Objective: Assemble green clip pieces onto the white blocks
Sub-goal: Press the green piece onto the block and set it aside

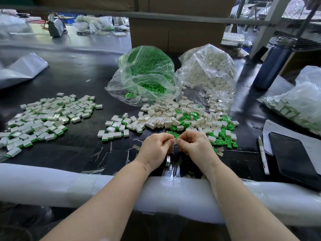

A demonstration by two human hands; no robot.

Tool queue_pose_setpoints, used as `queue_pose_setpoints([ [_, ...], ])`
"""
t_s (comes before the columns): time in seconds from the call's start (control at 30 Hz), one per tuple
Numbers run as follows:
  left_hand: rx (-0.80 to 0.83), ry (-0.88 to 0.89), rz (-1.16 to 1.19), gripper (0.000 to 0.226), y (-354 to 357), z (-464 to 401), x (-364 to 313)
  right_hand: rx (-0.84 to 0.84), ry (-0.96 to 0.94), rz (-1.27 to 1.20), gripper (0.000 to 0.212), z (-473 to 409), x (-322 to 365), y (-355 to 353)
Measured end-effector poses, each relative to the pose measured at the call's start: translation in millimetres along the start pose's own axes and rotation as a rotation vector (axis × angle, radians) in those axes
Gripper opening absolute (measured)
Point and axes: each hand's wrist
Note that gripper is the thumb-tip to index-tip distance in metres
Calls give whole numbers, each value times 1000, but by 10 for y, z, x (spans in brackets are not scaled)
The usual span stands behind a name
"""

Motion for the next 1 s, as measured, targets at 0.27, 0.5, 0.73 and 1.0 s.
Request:
queue_pose_setpoints([
  [0.27,-66,2,45,16,22,-11,-16,-25,-30,-240,7,6,-2,-3],
  [0.5,-85,-95,251,11,-33,-10,-39,49,-117,-195,7,29,16,-21],
  [0.73,-84,-42,246,14,-42,-18,-47,63,-73,-225,8,6,-3,10],
  [1.0,-6,7,249,22,-31,6,-80,215,-61,-170,19,-9,-31,-8],
])
Point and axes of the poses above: each hand's wrist, its own z-axis away from the middle knuckle, its own y-axis out of the palm, x = y × z, and after that the axes turned 9 degrees about y, right-handed
